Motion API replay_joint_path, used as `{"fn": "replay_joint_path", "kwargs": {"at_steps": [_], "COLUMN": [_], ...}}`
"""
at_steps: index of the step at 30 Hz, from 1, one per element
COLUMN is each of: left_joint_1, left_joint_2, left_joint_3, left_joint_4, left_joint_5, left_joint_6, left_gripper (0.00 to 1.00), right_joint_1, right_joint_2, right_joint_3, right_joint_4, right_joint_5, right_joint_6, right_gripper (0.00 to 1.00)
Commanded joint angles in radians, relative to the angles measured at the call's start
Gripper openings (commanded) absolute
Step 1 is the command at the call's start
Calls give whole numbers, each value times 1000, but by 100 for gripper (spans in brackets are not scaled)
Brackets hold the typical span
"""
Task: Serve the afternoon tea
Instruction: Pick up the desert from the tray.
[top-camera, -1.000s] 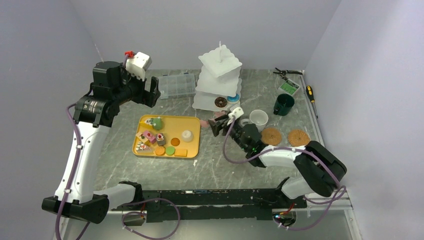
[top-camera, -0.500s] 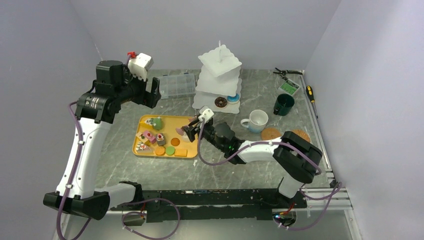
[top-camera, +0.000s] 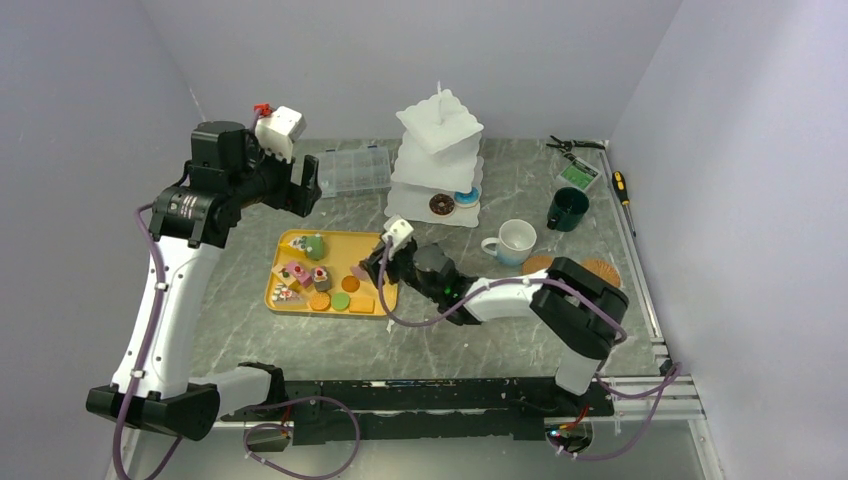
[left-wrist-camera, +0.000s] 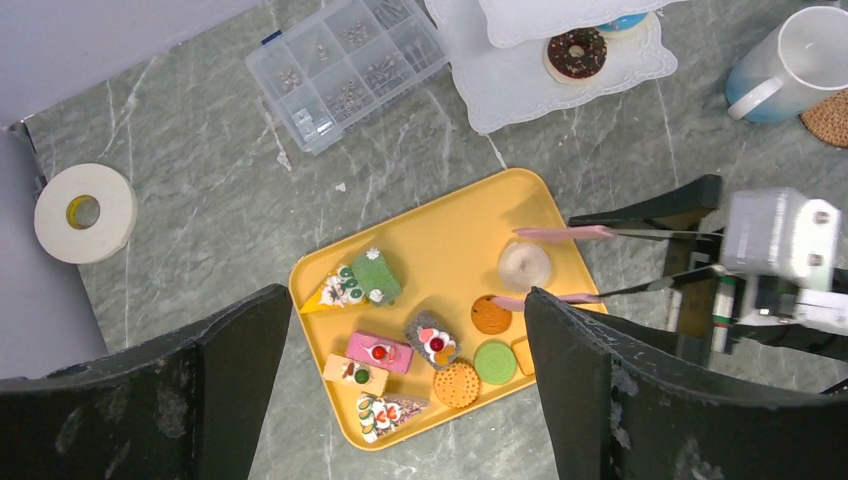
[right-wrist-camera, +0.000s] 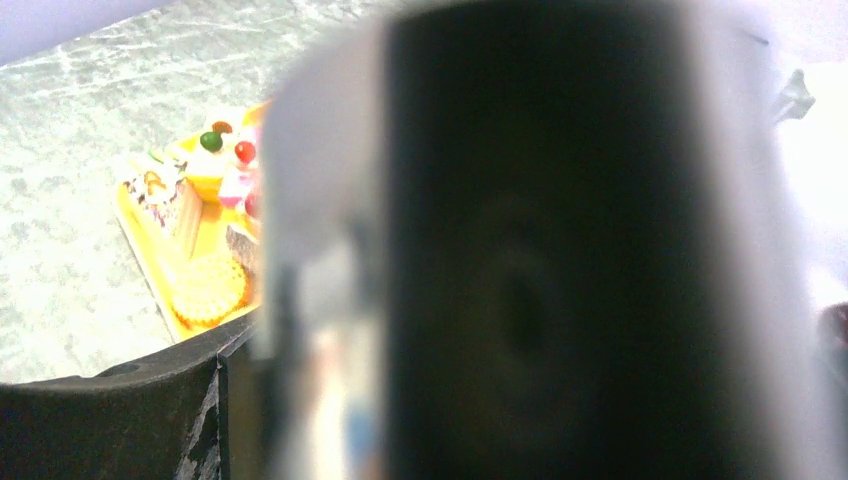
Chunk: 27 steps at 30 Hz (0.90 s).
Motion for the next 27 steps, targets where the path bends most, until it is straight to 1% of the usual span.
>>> {"fn": "replay_joint_path", "kwargs": {"at_steps": [1, 7, 12, 16, 18, 21, 24, 27], "left_joint_1": [4, 5, 5, 30, 107, 285, 403, 506], "left_joint_2": [-29, -31, -37, -12, 17, 99, 176, 223], "left_joint_3": [25, 19, 2, -8, -9, 12, -1, -58], "left_joint_4": [13, 13, 24, 22, 22, -7, -16, -2], "left_joint_5": [19, 6, -5, -39, -4, 105, 190, 230], "left_joint_6": [-9, -1, 16, 22, 21, 10, 65, 155], "left_gripper": [92, 92, 92, 92, 90, 85, 76, 63], "right_joint_1": [4, 4, 6, 22, 25, 26, 28, 26], "right_joint_2": [61, 229, 323, 382, 405, 441, 469, 486], "right_joint_3": [187, 421, 521, 589, 609, 649, 678, 682], "right_joint_4": [-10, -90, -77, -106, -105, -127, -138, -131], "right_joint_5": [-36, -85, -111, -99, -90, -66, -46, -33], "right_joint_6": [-44, -39, 47, 51, 52, 48, 47, 47], "right_gripper": [72, 73, 75, 75, 75, 75, 74, 70]}}
